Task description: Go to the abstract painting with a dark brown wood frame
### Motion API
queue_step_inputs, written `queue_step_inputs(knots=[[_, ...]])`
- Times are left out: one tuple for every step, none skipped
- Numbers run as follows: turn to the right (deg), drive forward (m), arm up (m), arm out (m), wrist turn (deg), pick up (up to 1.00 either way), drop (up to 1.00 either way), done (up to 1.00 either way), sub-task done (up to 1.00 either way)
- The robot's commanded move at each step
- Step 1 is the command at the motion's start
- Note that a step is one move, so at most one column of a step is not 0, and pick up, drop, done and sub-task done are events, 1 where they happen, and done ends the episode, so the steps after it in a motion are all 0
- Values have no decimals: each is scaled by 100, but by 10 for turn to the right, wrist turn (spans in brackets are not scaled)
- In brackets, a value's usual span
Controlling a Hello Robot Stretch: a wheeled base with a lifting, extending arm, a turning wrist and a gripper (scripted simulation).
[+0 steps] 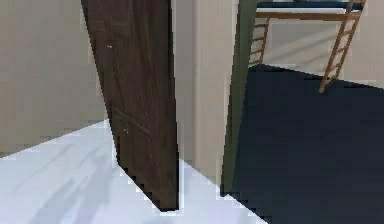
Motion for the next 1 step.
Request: queue_step_inputs(knots=[[0, 20, 0, 0, 0, 0, 0, 0, 0]])
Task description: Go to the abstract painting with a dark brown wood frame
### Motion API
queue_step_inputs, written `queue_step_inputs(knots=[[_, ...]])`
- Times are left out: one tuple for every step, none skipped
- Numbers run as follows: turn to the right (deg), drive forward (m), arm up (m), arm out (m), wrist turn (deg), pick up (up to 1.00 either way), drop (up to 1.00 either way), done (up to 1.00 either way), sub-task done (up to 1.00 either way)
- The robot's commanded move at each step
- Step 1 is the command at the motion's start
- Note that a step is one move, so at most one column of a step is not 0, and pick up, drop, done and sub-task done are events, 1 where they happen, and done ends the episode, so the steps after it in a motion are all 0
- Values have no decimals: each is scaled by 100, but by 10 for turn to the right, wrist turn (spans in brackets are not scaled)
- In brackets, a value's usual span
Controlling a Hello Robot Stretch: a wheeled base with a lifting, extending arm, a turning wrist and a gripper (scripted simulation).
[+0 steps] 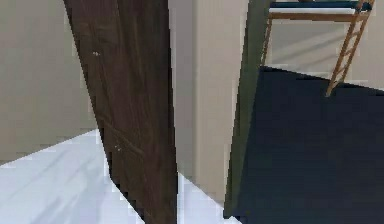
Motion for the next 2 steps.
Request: queue_step_inputs(knots=[[450, 0, 0, 0, 0, 0, 0, 0, 0], [30, 0, 0, 0, 0, 0, 0, 0, 0]])
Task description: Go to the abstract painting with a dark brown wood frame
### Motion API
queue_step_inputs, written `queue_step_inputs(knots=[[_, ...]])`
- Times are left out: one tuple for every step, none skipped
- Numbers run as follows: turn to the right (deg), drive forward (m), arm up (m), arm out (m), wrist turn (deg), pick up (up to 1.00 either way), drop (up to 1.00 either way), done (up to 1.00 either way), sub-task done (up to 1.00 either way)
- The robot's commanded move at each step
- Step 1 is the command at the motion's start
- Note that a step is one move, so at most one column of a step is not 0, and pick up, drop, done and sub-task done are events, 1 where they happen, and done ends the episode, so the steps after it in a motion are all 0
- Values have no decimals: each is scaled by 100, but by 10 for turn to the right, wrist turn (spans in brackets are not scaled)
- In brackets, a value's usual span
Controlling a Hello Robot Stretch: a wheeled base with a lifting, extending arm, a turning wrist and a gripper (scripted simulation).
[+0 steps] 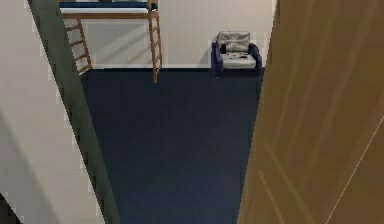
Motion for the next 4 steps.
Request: queue_step_inputs(knots=[[450, 0, 0, 0, 0, 0, 0, 0, 0], [450, 0, 0, 0, 0, 0, 0, 0, 0], [450, 0, 0, 0, 0, 0, 0, 0, 0], [420, 0, 0, 0, 0, 0, 0, 0, 0]])
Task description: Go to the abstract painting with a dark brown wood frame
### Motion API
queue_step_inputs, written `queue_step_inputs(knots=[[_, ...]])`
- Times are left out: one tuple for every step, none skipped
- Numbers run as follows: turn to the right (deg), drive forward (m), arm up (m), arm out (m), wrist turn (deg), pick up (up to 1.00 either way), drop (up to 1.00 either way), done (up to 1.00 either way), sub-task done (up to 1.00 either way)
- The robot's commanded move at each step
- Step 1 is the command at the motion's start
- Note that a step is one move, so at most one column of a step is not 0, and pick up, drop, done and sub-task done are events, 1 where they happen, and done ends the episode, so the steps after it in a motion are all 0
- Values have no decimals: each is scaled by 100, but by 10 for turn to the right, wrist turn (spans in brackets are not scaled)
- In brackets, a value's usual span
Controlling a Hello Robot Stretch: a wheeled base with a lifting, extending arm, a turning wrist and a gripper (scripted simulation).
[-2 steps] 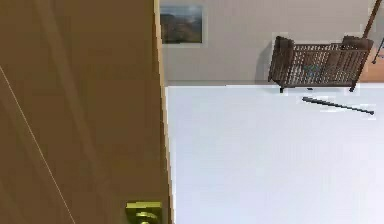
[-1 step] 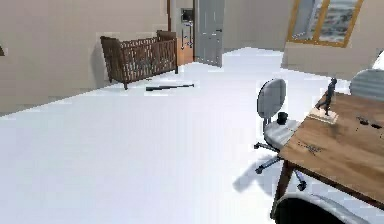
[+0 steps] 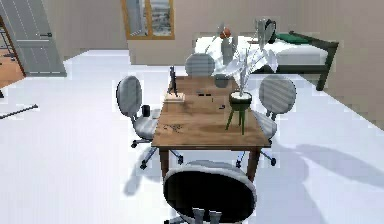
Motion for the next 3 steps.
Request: queue_step_inputs(knots=[[0, 15, 0, 0, 0, 0, 0, 0, 0], [-450, 0, 0, 0, 0, 0, 0, 0, 0], [-450, 0, 0, 0, 0, 0, 0, 0, 0]])
